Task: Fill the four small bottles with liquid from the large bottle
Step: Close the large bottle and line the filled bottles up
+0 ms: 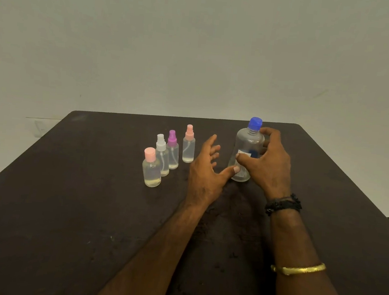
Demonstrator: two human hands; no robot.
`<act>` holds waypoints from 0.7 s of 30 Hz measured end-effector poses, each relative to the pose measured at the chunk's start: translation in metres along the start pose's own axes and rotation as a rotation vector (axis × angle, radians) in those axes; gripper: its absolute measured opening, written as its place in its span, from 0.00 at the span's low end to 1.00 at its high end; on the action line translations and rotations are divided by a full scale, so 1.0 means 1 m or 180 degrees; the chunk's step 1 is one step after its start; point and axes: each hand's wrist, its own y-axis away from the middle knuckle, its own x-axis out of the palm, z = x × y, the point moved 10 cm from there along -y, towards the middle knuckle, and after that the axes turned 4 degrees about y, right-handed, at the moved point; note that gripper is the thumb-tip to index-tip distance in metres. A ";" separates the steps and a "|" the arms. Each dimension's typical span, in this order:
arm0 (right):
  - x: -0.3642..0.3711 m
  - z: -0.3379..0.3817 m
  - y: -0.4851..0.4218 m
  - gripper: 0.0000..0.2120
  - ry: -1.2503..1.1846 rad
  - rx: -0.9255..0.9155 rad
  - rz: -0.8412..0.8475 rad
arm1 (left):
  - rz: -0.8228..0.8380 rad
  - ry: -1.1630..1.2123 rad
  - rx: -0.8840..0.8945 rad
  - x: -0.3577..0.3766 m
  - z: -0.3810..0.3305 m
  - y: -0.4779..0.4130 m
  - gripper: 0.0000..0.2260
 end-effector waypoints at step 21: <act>-0.014 0.017 0.021 0.40 0.0153 -0.0094 -0.0662 | -0.0258 0.0092 0.0093 -0.012 -0.013 0.001 0.34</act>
